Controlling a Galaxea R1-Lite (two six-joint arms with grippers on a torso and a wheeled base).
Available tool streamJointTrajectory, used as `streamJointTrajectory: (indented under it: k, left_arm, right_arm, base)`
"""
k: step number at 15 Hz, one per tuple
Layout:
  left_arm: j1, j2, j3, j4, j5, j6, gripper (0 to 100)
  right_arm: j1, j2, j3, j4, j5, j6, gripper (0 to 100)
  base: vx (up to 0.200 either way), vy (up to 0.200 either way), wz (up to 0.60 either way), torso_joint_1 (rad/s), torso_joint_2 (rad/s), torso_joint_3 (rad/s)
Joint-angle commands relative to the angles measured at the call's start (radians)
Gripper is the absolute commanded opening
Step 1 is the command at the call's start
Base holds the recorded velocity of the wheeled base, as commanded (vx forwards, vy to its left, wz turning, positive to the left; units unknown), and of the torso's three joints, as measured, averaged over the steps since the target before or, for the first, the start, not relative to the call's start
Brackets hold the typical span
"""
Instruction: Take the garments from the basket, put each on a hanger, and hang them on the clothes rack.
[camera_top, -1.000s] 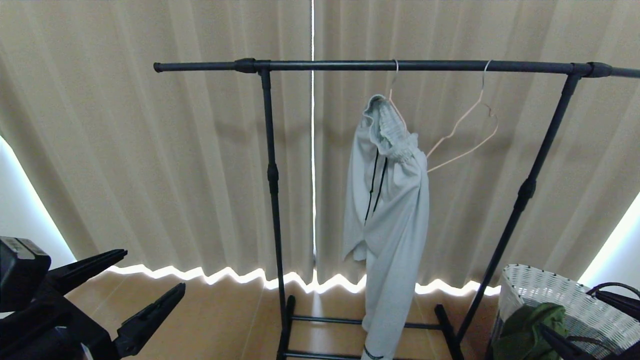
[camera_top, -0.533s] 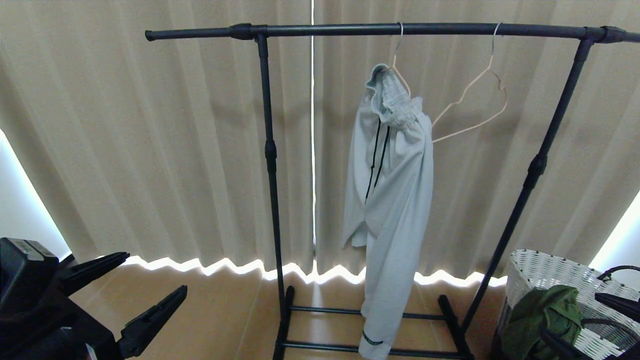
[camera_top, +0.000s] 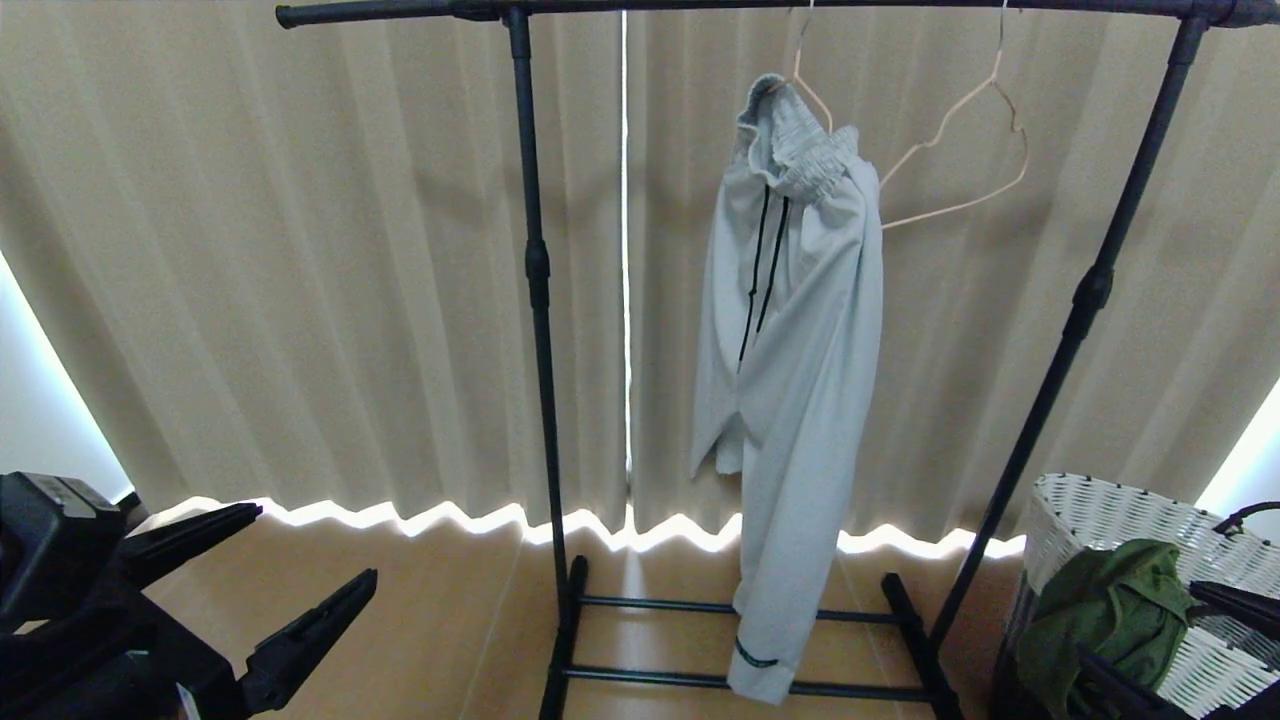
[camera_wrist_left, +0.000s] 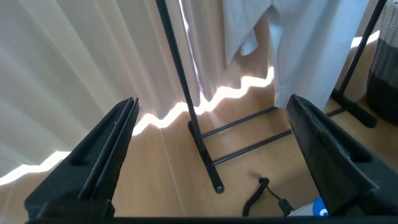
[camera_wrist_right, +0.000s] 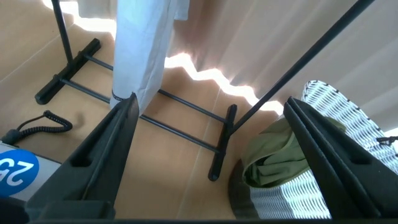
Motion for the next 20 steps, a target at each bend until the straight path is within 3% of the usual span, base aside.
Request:
streamJointTrajectory:
  k: [1,9,20]
  left_arm:
    - [0.000,0.002,-0.002,-0.001,0.001,0.005,100]
    - [0.001,0.020,0.001,-0.001,0.002,0.023,100]
    - [0.001,0.023,0.009,0.001,0.002,0.028,100]
  right_arm:
    - [0.001,0.005,-0.001,0.003,0.000,-0.001,100]
    - [0.001,0.002,-0.001,0.010,-0.002,-0.001,100]
    - [0.001,-0.001,0.007,0.010,-0.002,-0.003,100]
  base:
    - [0.000,0.000,0.00,0.000,0.00,0.000]
    - [0.000,0.000,0.00,0.000,0.00,0.000]
    - [0.000,-0.200,0.00,0.000,0.00,0.006]
